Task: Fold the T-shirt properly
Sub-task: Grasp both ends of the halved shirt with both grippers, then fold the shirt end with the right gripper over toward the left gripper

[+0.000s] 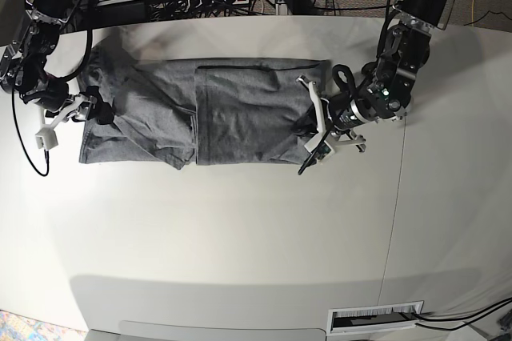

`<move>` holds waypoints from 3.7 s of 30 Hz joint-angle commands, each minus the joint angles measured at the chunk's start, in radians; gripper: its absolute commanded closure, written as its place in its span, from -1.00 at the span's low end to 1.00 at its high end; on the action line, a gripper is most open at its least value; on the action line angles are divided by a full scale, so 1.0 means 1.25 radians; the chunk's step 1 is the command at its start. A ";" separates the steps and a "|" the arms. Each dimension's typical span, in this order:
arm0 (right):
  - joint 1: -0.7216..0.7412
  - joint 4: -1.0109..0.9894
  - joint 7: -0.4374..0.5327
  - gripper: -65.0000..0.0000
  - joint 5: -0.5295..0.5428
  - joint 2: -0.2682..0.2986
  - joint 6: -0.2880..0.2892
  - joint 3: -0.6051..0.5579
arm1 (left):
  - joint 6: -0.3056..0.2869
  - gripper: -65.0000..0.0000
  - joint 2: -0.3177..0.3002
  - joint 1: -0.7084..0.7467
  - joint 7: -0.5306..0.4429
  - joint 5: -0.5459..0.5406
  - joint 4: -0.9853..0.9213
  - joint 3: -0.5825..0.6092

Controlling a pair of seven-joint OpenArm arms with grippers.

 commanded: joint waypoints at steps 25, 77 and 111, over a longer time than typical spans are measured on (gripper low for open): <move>0.015 0.013 0.058 -0.51 -0.043 0.006 0.001 0.012 | 0.004 1.00 -0.010 0.006 0.053 0.036 -0.005 0.000; 0.033 0.273 -0.106 1.00 0.398 -0.214 0.001 -0.229 | -0.055 1.00 0.146 0.016 0.048 0.063 -0.005 0.000; 0.045 0.273 -0.106 0.29 0.382 -0.276 0.001 -0.311 | 0.031 1.00 0.064 0.013 0.144 0.246 0.166 -0.001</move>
